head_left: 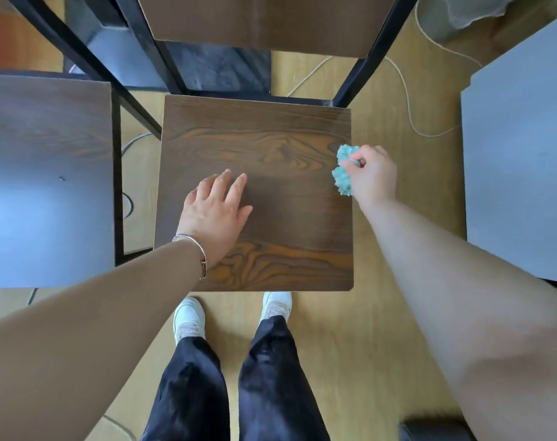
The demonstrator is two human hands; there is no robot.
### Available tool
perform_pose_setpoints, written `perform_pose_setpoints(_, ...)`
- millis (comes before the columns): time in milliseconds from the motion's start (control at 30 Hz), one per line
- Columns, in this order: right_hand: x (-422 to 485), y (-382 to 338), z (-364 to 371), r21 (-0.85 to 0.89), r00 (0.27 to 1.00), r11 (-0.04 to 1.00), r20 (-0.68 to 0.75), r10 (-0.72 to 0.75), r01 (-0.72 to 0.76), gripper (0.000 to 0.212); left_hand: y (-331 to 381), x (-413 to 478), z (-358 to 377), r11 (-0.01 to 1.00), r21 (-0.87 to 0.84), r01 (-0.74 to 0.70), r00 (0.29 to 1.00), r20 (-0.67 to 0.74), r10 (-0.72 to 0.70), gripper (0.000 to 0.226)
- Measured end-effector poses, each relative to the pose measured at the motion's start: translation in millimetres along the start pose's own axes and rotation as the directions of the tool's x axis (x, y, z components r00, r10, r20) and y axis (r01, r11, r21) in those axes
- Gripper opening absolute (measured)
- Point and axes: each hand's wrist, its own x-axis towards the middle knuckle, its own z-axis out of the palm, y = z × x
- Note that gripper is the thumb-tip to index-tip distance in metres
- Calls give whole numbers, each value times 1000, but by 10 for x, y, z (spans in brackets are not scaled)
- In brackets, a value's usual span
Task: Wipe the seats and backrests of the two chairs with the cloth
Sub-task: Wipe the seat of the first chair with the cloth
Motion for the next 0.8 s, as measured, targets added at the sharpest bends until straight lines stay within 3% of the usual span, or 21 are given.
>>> perform_pose_setpoints(133,101,44,130,-79,997,996,73,-24,30,13,25,180,-24,1000,13,2,1000,11,-2,60)
perform_pose_setpoints(367,34,-52,211,-111,997,993,72,-22,30,5,-82,172,-27,999,-2,33,999,18,-33,59)
perform_pose_setpoints(667,-516,-755,759,-121,948,961,235,-217,250,10,-512,-174,89,995,-25,101,995,28,-100,60)
perform_pose_setpoints(800,-907,-929,1000,-66,920,958,304,-246,278,5,-738,-405,138,993,-22,120,992,34,-119,58)
